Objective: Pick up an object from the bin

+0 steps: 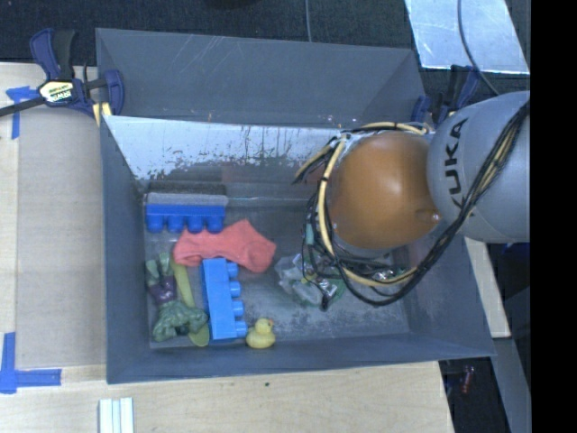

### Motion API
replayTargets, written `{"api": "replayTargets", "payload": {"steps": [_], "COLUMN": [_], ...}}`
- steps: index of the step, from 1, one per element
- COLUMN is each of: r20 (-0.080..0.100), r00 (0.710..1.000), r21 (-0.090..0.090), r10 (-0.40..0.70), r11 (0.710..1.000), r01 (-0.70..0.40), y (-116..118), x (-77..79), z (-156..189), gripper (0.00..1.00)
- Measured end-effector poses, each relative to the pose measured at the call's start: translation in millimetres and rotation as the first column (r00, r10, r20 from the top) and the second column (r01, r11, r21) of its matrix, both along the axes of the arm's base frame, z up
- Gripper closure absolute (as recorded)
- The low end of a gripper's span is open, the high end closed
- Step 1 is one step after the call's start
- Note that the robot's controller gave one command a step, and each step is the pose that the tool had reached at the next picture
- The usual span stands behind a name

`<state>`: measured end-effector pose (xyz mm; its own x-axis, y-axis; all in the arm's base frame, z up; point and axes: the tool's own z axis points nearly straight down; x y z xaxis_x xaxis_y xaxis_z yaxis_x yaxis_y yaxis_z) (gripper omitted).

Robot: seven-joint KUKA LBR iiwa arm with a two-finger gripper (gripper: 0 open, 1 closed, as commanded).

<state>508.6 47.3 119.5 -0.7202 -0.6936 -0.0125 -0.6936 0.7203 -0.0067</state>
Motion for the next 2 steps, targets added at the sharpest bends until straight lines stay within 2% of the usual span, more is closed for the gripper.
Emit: {"api": "replayTargets", "payload": {"steps": [1,2], "r20": [0.001,-0.003], "r00": [1.0,1.0], "r21": [0.001,0.001], "r10": [-0.002,-0.003], "r11": [1.0,1.0], "r01": [0.002,0.003], "y": [0,0], "x": [0.1,-0.6], "z": [19,63], "gripper": [1.0,1.0]}}
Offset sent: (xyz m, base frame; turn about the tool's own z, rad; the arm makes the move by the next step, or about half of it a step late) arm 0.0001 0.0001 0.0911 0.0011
